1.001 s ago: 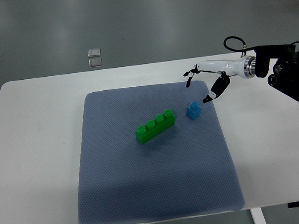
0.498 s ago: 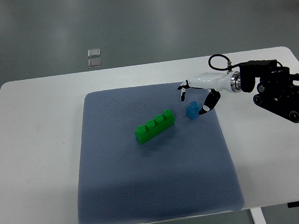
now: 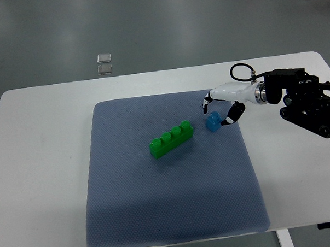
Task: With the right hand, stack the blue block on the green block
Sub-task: 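Close the right hand fingers around the blue block and lift it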
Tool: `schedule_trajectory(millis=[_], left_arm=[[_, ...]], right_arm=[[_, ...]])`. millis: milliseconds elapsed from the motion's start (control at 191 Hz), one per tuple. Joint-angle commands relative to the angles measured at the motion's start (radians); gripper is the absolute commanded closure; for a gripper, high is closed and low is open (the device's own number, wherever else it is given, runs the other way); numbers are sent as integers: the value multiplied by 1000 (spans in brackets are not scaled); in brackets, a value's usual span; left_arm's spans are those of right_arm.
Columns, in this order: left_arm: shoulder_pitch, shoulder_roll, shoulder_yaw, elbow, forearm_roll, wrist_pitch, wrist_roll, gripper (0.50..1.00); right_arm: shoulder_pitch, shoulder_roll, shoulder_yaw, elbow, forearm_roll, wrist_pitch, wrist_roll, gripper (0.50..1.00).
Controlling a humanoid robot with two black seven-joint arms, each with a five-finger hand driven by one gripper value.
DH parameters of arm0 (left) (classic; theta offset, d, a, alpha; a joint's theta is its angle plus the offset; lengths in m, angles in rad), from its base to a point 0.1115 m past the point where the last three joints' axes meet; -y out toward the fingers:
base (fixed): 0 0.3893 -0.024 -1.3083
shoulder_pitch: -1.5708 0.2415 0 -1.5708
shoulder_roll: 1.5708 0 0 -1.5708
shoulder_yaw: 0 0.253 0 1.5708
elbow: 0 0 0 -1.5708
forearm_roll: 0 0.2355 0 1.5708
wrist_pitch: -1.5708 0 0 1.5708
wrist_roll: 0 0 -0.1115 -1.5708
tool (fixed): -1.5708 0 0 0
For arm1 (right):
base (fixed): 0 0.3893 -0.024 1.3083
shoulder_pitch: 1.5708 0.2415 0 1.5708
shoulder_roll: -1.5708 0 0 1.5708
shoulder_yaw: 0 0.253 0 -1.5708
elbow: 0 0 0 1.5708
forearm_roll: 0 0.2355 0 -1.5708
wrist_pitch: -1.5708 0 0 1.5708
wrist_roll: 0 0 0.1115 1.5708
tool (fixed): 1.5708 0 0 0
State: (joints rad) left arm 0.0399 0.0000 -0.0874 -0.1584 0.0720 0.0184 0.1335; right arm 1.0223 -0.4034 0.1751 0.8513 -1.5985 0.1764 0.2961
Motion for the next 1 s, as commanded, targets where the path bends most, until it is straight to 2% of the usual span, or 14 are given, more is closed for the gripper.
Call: schedule_trajectory(millis=[0, 115, 356, 424, 597, 644, 906, 995], left_arm=[[0, 0, 0, -1, 0, 0, 0, 500], [0, 0, 0, 0, 0, 0, 0, 500], [0, 0, 0, -1, 0, 0, 0, 500], [0, 0, 0, 0, 0, 0, 0, 500], [0, 0, 0, 0, 0, 0, 0, 500], [0, 0, 0, -1, 0, 0, 0, 500], [0, 0, 0, 0, 0, 0, 0, 500], [0, 0, 0, -1, 0, 0, 0, 500]], right_arm=[[-1, 0, -5, 0, -1, 0, 0, 709], [1, -3, -31, 0, -1, -2, 1, 732], [-1, -5, -34, 0, -1, -11, 2, 742], [-1, -5, -34, 0, -1, -11, 1, 773], [-1, -5, -36, 2, -1, -9, 0, 781], [-1, -5, -35, 2, -1, -9, 0, 801], [-1, 0, -36, 2, -3, -6, 0, 814], [-1, 0, -36, 2, -3, -6, 0, 840]])
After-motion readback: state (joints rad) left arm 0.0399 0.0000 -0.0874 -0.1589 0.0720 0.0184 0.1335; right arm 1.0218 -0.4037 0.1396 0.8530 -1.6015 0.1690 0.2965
